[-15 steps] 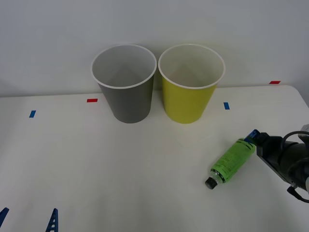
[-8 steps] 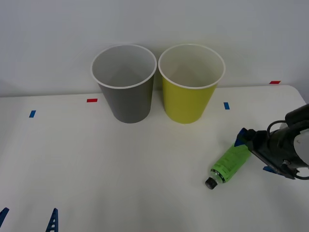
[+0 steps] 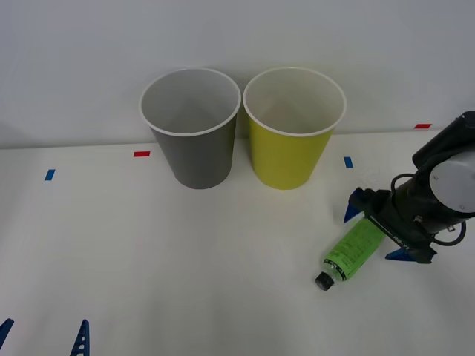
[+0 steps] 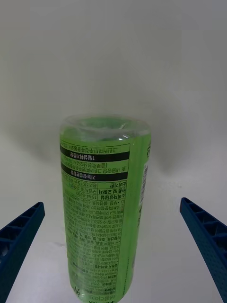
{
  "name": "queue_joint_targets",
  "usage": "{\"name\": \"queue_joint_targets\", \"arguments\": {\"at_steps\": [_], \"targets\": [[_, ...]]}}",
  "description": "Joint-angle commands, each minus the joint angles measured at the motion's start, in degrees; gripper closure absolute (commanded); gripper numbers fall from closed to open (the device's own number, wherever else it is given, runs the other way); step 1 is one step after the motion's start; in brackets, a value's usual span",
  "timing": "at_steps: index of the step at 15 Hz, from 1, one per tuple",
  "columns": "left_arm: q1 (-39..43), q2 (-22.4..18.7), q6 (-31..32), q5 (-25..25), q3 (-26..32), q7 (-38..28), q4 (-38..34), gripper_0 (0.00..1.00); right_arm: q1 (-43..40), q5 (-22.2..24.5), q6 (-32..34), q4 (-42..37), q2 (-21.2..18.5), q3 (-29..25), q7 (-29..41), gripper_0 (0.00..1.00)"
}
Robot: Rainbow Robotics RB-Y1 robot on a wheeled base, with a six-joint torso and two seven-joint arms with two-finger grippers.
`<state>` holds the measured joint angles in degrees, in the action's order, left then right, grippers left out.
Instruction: Put cans in the gray bin and PET bottles in the light green bin.
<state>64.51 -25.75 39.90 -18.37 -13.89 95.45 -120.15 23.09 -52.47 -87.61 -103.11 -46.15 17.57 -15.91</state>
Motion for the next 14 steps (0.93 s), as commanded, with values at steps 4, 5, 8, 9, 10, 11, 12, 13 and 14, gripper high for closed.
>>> {"name": "queue_joint_targets", "arguments": {"at_steps": [4,5,8,9,10,11,12,13,14], "targets": [[0.0,0.0,0.0,0.0,0.0,0.0,0.0,0.00,4.0,-0.3,1.3,5.3,0.0,4.5,0.5,0.00],[0.0,0.0,0.0,0.0,0.0,0.0,0.0,0.00,4.4,0.0,1.3,6.1,0.0,4.9,0.3,0.00],[0.0,0.0,0.0,0.0,0.0,0.0,0.0,0.00,5.9,2.0,1.5,7.3,0.0,8.0,1.0,0.00],[0.0,0.0,0.0,0.0,0.0,0.0,0.0,0.00,6.1,2.4,1.5,7.6,0.0,8.4,1.1,0.00],[0.0,0.0,0.0,0.0,0.0,0.0,0.0,0.00,6.3,2.4,1.5,8.1,0.0,8.6,1.1,0.00],[0.0,0.0,0.0,0.0,0.0,0.0,0.0,0.00,6.7,2.3,1.6,9.0,0.3,9.0,1.1,0.00],[0.0,0.0,0.0,0.0,0.0,0.0,0.0,0.00,6.7,2.4,2.0,9.5,0.8,9.1,1.1,0.00],[0.0,0.0,0.0,0.0,0.0,0.0,0.0,0.00,6.7,2.5,2.5,10.0,1.5,9.1,1.2,0.00],[0.0,0.0,0.0,0.0,0.0,0.0,0.0,0.00,6.9,2.5,3.2,11.1,2.1,9.2,1.2,0.00]]}}
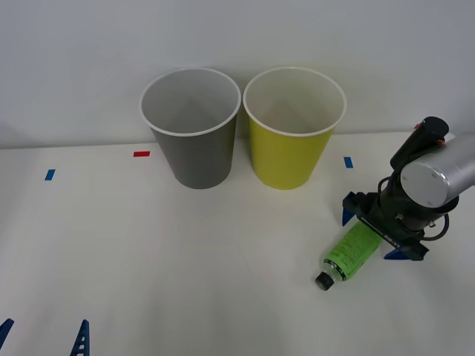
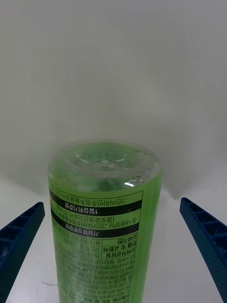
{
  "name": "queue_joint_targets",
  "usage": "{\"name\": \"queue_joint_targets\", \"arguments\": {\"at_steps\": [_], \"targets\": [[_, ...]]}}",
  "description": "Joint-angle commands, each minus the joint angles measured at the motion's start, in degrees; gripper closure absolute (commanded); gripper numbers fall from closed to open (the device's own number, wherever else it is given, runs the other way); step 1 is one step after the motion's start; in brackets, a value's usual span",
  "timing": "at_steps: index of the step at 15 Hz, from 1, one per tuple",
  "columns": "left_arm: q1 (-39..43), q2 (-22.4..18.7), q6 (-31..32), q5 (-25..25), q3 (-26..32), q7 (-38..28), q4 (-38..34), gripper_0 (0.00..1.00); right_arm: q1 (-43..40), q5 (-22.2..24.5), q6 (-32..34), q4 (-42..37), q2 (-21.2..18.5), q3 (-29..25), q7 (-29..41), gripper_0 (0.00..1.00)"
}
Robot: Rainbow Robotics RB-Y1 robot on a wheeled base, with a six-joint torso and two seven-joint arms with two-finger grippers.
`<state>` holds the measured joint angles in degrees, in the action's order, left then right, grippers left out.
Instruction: Put cans in the gray bin and PET bottles in the light green bin.
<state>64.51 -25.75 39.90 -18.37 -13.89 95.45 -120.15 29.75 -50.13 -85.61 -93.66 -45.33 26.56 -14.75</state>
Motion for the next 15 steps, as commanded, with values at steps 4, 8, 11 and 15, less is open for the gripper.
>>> {"name": "queue_joint_targets", "arguments": {"at_steps": [4,8,11,15], "targets": [[0.0,0.0,0.0,0.0,0.0,0.0,0.0,0.00,0.9,1.0,3.5,3.5,1.7,2.5,0.4,0.97],[0.0,0.0,0.0,0.0,0.0,0.0,0.0,0.00,0.8,3.2,2.9,2.6,1.4,2.4,0.1,1.00],[0.0,0.0,0.0,0.0,0.0,0.0,0.0,0.00,0.8,2.9,2.8,2.5,1.3,2.1,-0.3,1.00],[0.0,0.0,0.0,0.0,0.0,0.0,0.0,0.00,-2.1,4.4,2.7,-1.3,1.4,-1.3,-2.7,1.00]]}}
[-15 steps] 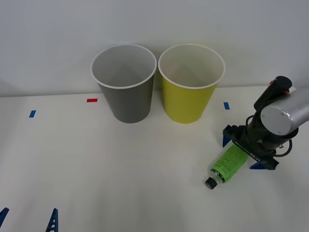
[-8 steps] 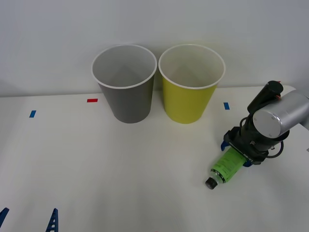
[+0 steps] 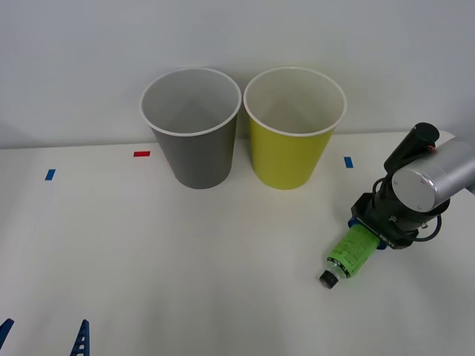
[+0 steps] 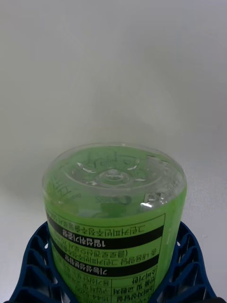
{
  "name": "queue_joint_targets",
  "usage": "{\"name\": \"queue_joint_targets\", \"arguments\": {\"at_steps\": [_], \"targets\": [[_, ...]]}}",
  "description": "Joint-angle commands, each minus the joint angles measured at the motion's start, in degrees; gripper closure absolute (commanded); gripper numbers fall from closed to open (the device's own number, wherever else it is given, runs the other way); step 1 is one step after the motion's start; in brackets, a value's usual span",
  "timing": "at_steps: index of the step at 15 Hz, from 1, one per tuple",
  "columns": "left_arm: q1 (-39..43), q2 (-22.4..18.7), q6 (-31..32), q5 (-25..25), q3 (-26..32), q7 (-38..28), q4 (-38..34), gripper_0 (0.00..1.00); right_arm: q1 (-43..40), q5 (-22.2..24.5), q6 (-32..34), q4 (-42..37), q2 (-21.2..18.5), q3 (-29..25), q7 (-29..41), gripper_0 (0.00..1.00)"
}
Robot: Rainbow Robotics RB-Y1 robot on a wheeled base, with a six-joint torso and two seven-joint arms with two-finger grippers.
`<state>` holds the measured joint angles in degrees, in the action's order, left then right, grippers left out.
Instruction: Put cans in the gray bin and PET bottles in the light green bin.
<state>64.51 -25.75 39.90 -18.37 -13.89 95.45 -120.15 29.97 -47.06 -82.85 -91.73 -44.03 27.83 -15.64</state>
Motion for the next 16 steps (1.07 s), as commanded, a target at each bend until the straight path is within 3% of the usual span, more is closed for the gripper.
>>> {"name": "queue_joint_targets", "arguments": {"at_steps": [1,3,7,10,12,16], "targets": [[0.0,0.0,0.0,0.0,0.0,0.0,0.0,0.00,-4.8,2.6,0.0,-5.7,0.2,-5.3,-4.9,1.00],[0.0,0.0,0.0,0.0,0.0,0.0,0.0,0.00,-8.4,4.2,0.0,-9.6,1.0,-10.1,-11.1,1.00],[0.0,0.0,0.0,0.0,0.0,0.0,0.0,0.00,-16.4,10.3,0.1,-20.6,6.1,-20.3,-23.6,1.00],[0.0,0.0,0.0,0.0,0.0,0.0,0.0,0.00,-23.4,13.6,6.7,-28.5,6.8,-22.4,-25.8,1.00],[0.0,0.0,0.0,0.0,0.0,0.0,0.0,0.00,-26.3,16.6,7.9,-34.0,9.9,-25.5,-31.1,1.00],[0.0,0.0,0.0,0.0,0.0,0.0,0.0,0.00,-30.2,28.2,13.2,-43.6,14.9,-27.2,-40.1,1.00]]}}
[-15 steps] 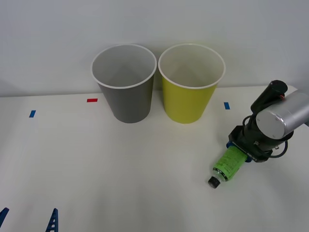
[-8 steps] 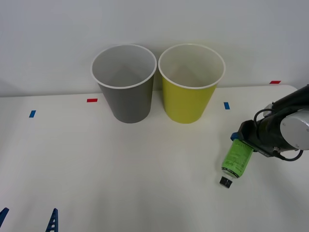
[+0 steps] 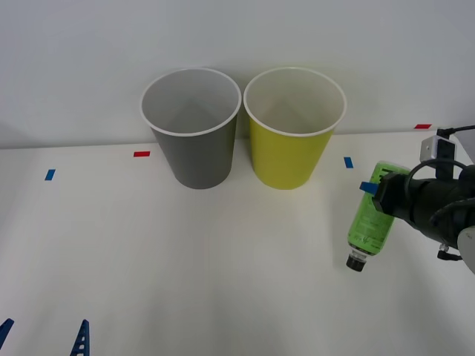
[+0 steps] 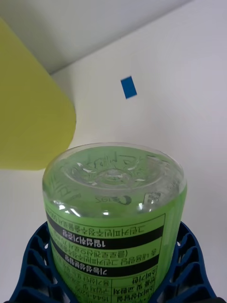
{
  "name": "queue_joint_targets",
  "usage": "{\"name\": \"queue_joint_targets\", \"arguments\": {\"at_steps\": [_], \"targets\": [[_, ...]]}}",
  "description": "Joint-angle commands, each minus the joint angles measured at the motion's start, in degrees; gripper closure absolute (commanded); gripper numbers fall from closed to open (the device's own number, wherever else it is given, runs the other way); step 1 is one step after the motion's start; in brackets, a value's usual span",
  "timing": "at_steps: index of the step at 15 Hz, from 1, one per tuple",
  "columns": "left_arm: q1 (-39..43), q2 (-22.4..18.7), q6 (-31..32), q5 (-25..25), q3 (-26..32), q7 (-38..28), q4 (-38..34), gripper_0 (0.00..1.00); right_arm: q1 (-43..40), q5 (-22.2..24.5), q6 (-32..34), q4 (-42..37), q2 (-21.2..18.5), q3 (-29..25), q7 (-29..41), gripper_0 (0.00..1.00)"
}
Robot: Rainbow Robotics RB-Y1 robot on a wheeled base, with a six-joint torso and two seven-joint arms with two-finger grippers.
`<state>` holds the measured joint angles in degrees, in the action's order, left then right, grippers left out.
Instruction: Put cans in the gray bin and PET bottles in the light green bin.
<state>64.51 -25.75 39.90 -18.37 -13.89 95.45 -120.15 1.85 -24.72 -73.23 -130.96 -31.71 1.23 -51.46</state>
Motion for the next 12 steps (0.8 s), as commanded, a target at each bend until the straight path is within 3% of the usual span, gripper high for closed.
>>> {"name": "queue_joint_targets", "arguments": {"at_steps": [1,4,7,12], "targets": [[0.0,0.0,0.0,0.0,0.0,0.0,0.0,0.00,-2.6,8.5,5.0,-6.1,3.9,-0.5,-6.1,1.00],[0.0,0.0,0.0,0.0,0.0,0.0,0.0,0.00,-2.9,14.3,7.5,-10.0,9.1,-0.9,-11.7,1.00],[0.0,0.0,0.0,0.0,0.0,0.0,0.0,0.00,-1.9,17.0,11.4,-11.8,12.4,-1.4,-16.5,1.00],[0.0,0.0,0.0,0.0,0.0,0.0,0.0,0.00,2.1,21.6,13.4,-15.6,14.7,-1.8,-18.5,1.00]]}}
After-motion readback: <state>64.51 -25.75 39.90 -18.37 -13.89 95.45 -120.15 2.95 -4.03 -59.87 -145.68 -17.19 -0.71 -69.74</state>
